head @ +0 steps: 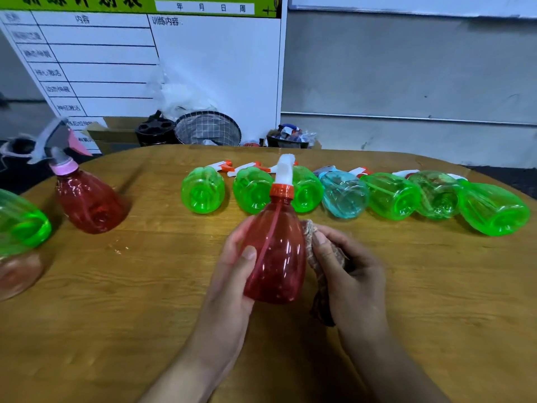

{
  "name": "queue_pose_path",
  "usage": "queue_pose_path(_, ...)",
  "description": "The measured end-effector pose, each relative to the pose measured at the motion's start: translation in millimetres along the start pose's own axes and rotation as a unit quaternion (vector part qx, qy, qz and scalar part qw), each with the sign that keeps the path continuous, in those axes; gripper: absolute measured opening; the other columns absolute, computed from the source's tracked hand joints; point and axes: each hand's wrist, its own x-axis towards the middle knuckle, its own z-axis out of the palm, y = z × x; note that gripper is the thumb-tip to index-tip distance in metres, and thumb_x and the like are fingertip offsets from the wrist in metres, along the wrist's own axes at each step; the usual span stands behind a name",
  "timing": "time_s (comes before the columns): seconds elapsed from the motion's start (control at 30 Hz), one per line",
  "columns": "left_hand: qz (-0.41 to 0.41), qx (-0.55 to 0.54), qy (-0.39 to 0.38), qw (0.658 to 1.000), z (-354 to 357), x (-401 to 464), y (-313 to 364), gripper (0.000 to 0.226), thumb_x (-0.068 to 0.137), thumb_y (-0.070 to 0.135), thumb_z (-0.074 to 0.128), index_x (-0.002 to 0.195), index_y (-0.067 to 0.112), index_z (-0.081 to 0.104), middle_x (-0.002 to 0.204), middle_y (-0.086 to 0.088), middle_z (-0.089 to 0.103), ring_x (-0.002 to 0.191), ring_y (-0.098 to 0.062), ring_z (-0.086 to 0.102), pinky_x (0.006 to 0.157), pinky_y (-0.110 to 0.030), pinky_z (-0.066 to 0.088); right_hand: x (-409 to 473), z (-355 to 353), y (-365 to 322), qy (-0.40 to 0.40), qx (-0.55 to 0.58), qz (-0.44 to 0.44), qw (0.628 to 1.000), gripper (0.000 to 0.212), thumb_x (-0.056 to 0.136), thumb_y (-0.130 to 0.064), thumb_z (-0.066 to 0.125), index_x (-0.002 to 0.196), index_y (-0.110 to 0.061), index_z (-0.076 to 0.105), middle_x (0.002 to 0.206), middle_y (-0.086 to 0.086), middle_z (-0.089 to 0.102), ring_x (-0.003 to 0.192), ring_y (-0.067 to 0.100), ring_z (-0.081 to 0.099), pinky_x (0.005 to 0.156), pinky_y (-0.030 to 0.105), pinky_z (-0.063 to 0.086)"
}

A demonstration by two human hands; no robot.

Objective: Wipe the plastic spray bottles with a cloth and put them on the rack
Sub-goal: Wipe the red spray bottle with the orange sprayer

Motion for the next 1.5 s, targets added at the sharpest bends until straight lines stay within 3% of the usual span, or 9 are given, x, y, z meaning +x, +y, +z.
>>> queue_pose_path(0.17, 0.015, 0.041, -0.009, 0.999, -2, 0, -1, 0.085, 0.066, 0.062, 0.094, 0.141, 0.042, 0.061, 0.139, 0.0, 0.07, 0.132, -0.02, 0.065, 0.104, -0.037, 0.056, 0, 0, -3, -0.026, 0.003, -0.026, 0.999, 0.015, 0.096, -0.018, 0.073, 0.108, -0.018, 0.082, 0.106, 0.008, 0.079, 0.101, 0.027, 0.075, 0.087, 0.037, 0.058)
queue_pose_path(0.37, 0.02, 0.022, -0.005, 1.0, -2, 4, -1, 0.059, 0.093, 0.039, 0.065, 0.15, 0.038, 0.05, 0.142, 0.005, 0.069, 0.135, -0.021, 0.063, 0.116, -0.061, 0.043, 1, 2, -3, 0.005, -0.027, -0.018, 0.999, 0.017, 0.094, -0.017, 0.071, 0.108, -0.013, 0.08, 0.103, 0.004, 0.079, 0.099, 0.023, 0.076, 0.089, 0.04, 0.06)
queue_pose_path(0.47, 0.012, 0.027, -0.011, 1.0, -2, 3, -5, 0.055, 0.098, 0.039, 0.055, 0.153, 0.037, 0.047, 0.146, 0.007, 0.066, 0.14, -0.019, 0.059, 0.115, -0.05, 0.048, 1, 1, -5, -0.007, -0.062, -0.026, 0.998, 0.019, 0.096, -0.02, 0.07, 0.11, -0.015, 0.08, 0.103, 0.0, 0.079, 0.099, 0.019, 0.076, 0.088, 0.035, 0.059)
queue_pose_path(0.63, 0.052, 0.095, -0.008, 0.994, -4, -1, -7, 0.087, 0.078, 0.064, 0.083, 0.153, 0.037, 0.048, 0.144, 0.009, 0.066, 0.136, -0.013, 0.061, 0.11, -0.036, 0.053, -5, 0, -10, -0.017, -0.124, -0.093, 0.988, 0.018, 0.097, -0.013, 0.068, 0.11, -0.008, 0.08, 0.102, 0.0, 0.079, 0.096, 0.009, 0.075, 0.09, 0.003, 0.043)
queue_pose_path(0.87, 0.042, 0.046, -0.009, 0.998, -7, -5, -11, 0.069, 0.093, 0.044, 0.073, 0.156, 0.037, 0.044, 0.148, 0.001, 0.064, 0.141, -0.023, 0.057, 0.117, -0.062, 0.042, -16, -7, -13, -0.064, -0.121, -0.118, 0.984, 0.027, 0.096, -0.024, 0.073, 0.121, -0.014, 0.075, 0.106, 0.0, 0.075, 0.098, 0.021, 0.072, 0.081, 0.033, 0.058)
queue_pose_path(0.93, 0.047, 0.074, -0.03, 0.996, -6, -8, -12, 0.084, 0.084, 0.052, 0.083, 0.156, 0.036, 0.044, 0.147, 0.002, 0.064, 0.139, -0.021, 0.059, 0.113, -0.05, 0.05, -22, -11, -13, -0.066, -0.134, -0.131, 0.98, 0.027, 0.095, -0.019, 0.075, 0.121, -0.014, 0.076, 0.108, 0.002, 0.075, 0.099, 0.021, 0.072, 0.084, 0.036, 0.058)
queue_pose_path(1.03, 0.052, 0.1, -0.049, 0.992, -3, -13, -13, 0.084, 0.083, 0.03, 0.087, 0.155, 0.034, 0.044, 0.141, 0.005, 0.068, 0.131, -0.016, 0.065, 0.097, -0.029, 0.058, -30, -16, -15, -0.059, -0.147, -0.115, 0.981, 0.027, 0.093, -0.022, 0.076, 0.12, -0.017, 0.077, 0.109, 0.001, 0.075, 0.103, 0.021, 0.073, 0.087, 0.046, 0.059)
queue_pose_path(1.27, 0.064, 0.145, -0.055, 0.986, 3, -33, -16, 0.082, 0.088, 0.02, 0.08, 0.159, 0.034, 0.042, 0.146, 0.017, 0.063, 0.135, -0.007, 0.061, 0.113, -0.028, 0.049, -37, -17, -38, -0.01, -0.224, -0.174, 0.959, 0.025, 0.093, -0.025, 0.078, 0.118, -0.02, 0.078, 0.108, -0.004, 0.073, 0.103, 0.015, 0.07, 0.091, 0.035, 0.056)
queue_pose_path(1.5, 0.073, 0.148, -0.034, 0.986, 4, -69, -23, 0.076, 0.087, 0.011, 0.076, 0.155, 0.024, 0.045, 0.144, 0.013, 0.066, 0.134, -0.01, 0.062, 0.106, -0.021, 0.051, -45, -4, -52, -0.037, -0.364, -0.238, 0.9, 0.021, 0.097, -0.039, 0.073, 0.114, -0.031, 0.081, 0.103, -0.011, 0.068, 0.089, 0.006, 0.068, 0.075, 0.036, 0.057)
